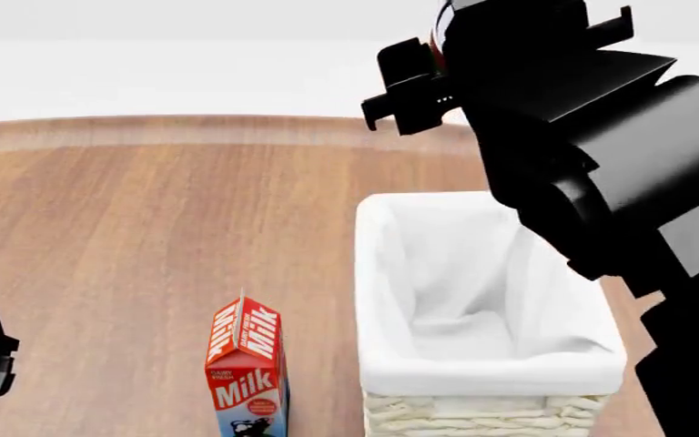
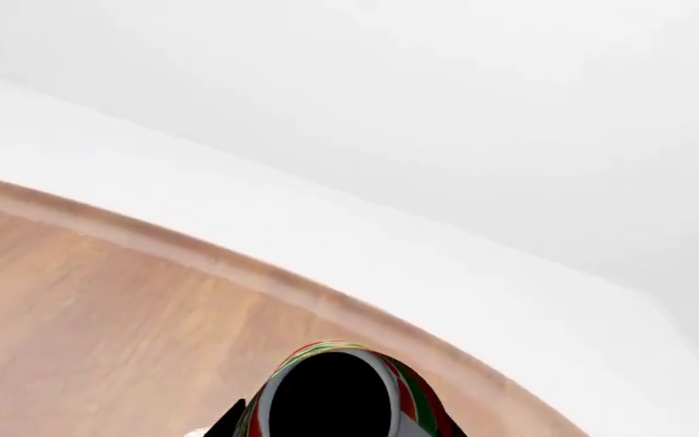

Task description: Pick up the alphabet soup and the tomato sauce, and put them in the basket.

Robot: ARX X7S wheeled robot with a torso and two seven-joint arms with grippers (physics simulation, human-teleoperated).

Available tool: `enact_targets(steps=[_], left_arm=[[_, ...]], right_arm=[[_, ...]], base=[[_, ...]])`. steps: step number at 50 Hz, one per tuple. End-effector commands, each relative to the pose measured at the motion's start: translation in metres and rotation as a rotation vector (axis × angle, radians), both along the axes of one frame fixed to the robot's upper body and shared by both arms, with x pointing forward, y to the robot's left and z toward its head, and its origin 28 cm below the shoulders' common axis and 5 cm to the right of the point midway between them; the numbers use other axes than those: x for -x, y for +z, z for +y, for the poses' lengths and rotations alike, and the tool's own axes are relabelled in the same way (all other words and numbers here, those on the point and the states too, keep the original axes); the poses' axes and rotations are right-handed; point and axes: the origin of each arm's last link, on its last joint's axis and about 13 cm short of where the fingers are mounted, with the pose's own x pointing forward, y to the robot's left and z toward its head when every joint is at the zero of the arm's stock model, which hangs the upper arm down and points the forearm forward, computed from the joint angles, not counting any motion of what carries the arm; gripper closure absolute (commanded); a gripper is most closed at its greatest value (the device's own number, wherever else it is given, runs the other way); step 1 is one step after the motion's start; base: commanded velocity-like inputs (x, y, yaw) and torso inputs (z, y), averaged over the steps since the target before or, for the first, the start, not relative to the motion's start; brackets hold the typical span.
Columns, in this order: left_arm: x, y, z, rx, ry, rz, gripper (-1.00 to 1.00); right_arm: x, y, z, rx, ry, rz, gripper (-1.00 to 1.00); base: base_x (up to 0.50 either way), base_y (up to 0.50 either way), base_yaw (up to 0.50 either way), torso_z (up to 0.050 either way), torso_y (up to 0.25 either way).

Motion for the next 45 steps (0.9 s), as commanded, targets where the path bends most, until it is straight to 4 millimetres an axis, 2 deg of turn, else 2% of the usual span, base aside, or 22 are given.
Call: enact_targets(steps=[1,18,25,29,38,45], left_arm=[[0.0,0.0,0.001,0.0,0.0,-0.001,-1.0],[0.0,-0.001,0.0,0.004,-0.001,0.002,-1.0],[0.0,-0.001,0.001,0.005,0.002,0.002,-1.0],[0.0,-0.001,0.001,0.005,0.001,0.003,-1.0],[0.001,-0.001,0.003,0.005,0.004,0.0,-1.0],[0.001,-0.001,0.002,0.005,0.001,0.0,-1.0]], right_arm=[[-0.028,-0.01,-0.004,0.096,-0.08,-0.015,1.0],[-0.051,-0.022,0.008,0.041,-0.156,0.032,1.0],[-0.051,-0.026,0.011,0.036,-0.195,0.054,1.0],[-0.05,-0.024,0.01,-0.035,-0.227,0.07,1.0],[-0.048,-0.049,0.005,-0.138,-0.323,0.154,1.0],[-0.045,-0.062,0.006,-0.174,-0.32,0.253,1.0]], base=[[0.0,0.0,0.0,0.0,0.0],[0.0,0.0,0.0,0.0,0.0],[0.0,0.0,0.0,0.0,0.001],[0.0,0.0,0.0,0.0,0.0],[0.0,0.0,0.0,0.0,0.0],[0.0,0.0,0.0,0.0,0.0]])
